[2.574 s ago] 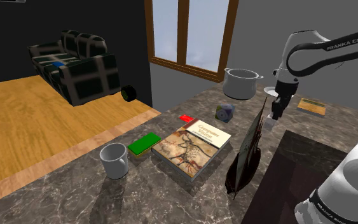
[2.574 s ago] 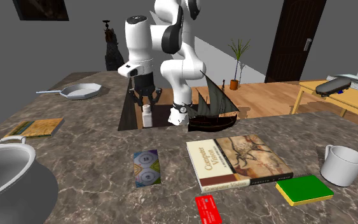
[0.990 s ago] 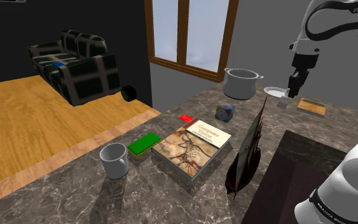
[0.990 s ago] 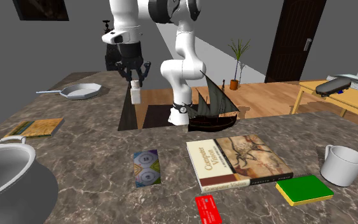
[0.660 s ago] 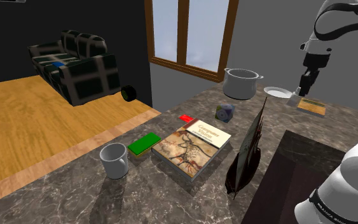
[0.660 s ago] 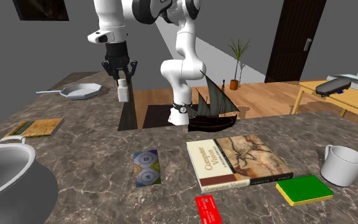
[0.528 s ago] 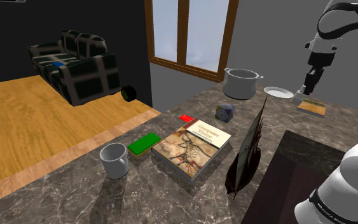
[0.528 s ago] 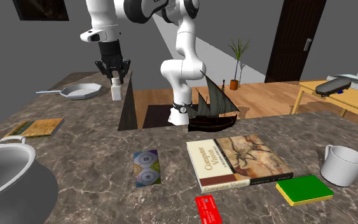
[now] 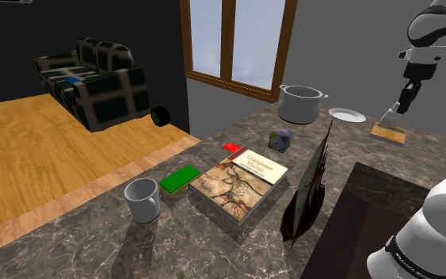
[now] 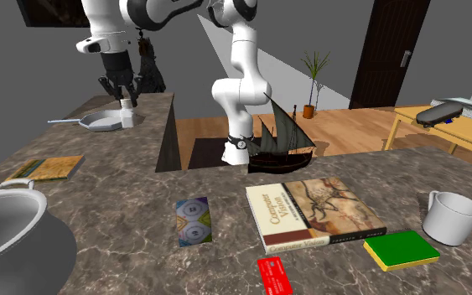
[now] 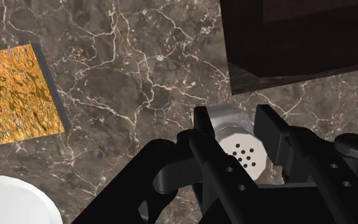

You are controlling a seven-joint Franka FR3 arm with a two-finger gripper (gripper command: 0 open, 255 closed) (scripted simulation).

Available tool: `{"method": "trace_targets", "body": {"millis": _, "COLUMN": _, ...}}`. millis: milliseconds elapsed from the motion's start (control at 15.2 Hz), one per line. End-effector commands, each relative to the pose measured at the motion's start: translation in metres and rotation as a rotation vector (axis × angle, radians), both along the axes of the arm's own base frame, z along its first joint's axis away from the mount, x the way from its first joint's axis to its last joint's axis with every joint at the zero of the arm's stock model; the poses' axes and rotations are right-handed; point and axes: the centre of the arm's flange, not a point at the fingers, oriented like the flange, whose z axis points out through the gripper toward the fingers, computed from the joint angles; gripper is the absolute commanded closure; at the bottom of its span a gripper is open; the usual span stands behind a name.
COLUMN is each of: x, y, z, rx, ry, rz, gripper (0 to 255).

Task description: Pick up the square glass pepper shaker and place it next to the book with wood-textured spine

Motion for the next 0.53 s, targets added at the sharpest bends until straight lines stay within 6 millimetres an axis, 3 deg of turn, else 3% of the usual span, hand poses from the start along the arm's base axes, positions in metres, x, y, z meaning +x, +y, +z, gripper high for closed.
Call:
{"method": "trace_targets", "body": {"millis": 0, "x": -0.013, "y": -0.027, "z": -0.003, "rx": -0.002, "ry": 0.001, "rz": 0.001, "gripper": 255}}
{"method": "trace_targets", "body": {"millis": 462, "x": -0.046, "y": -0.113, "z": -0.002, "rx": -0.002, "ry": 0.001, "rz": 0.001, "gripper": 255}}
